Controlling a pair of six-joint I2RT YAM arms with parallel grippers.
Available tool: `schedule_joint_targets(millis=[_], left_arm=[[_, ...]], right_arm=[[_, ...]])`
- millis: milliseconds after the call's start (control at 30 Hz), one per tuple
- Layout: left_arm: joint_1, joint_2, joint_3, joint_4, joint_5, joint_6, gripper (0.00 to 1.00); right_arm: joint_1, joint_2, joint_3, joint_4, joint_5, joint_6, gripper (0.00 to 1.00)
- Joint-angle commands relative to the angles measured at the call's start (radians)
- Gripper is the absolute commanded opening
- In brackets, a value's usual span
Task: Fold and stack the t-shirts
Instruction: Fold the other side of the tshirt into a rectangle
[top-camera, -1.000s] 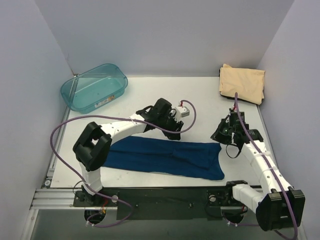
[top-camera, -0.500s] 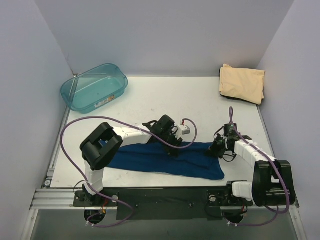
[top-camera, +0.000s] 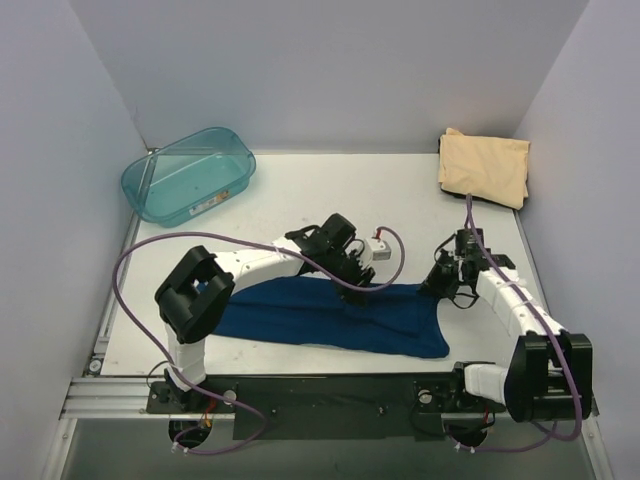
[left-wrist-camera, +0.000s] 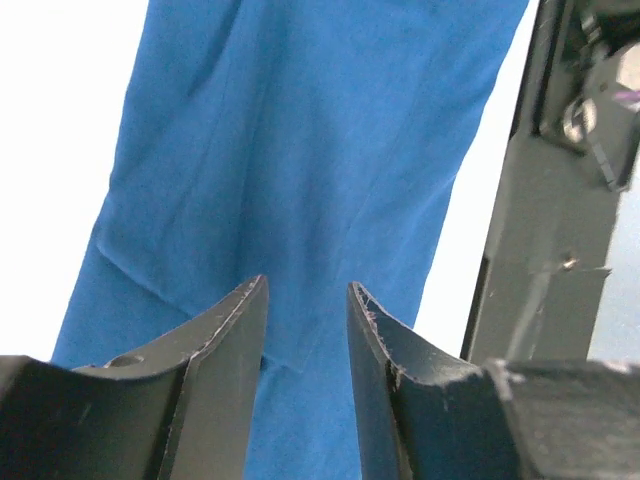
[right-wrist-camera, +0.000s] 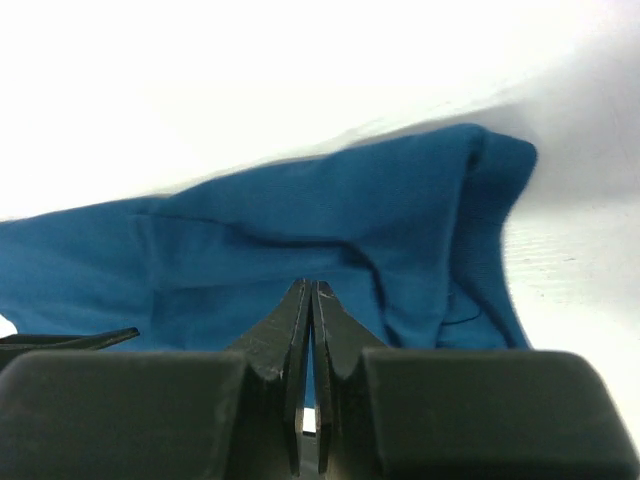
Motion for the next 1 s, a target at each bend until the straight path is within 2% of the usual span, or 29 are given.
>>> schedule_joint_targets(millis=[0, 100, 233, 367, 467, 600, 700, 800, 967], left_arm=[[0.016, -0.028, 0.131, 0.0, 0.11, 0.004, 0.46], [0.015, 0.035, 0.159, 0.065, 0.081, -0.026, 0.37], [-0.013, 0.119, 0.185, 0.138, 0.075, -0.072, 0.33], [-0.014, 0.185, 0.167, 0.198, -0.035, -0.092, 0.3], [-0.007, 0.231, 0.157, 0.205, -0.159, -0.092, 0.29], [0.024, 0.259, 0.168, 0.199, -0.212, -0.129, 0.28], [0.039, 0.253, 0.176, 0.177, -0.178, -0.132, 0.28], [0.05, 0.234, 0.191, 0.14, -0.105, -0.133, 0.34], [0.053, 0.174, 0.234, 0.108, -0.043, -0.13, 0.45]], right_arm=[[0.055, -0.086, 0.086, -0.16, 0.058, -0.026, 0.0], [0.142, -0.125, 0.065, -0.17, 0.055, 0.052, 0.0], [0.173, -0.146, -0.055, -0.073, 0.016, 0.173, 0.0], [0.162, -0.125, -0.184, -0.061, 0.057, 0.213, 0.0], [0.11, -0.105, -0.236, -0.084, 0.049, 0.23, 0.0], [0.053, -0.155, -0.276, -0.14, 0.055, 0.213, 0.0], [0.02, -0.178, -0.271, -0.162, 0.049, 0.206, 0.0], [0.003, -0.156, -0.242, -0.186, 0.048, 0.169, 0.0], [0.015, -0.166, -0.08, -0.245, 0.057, 0.107, 0.0]])
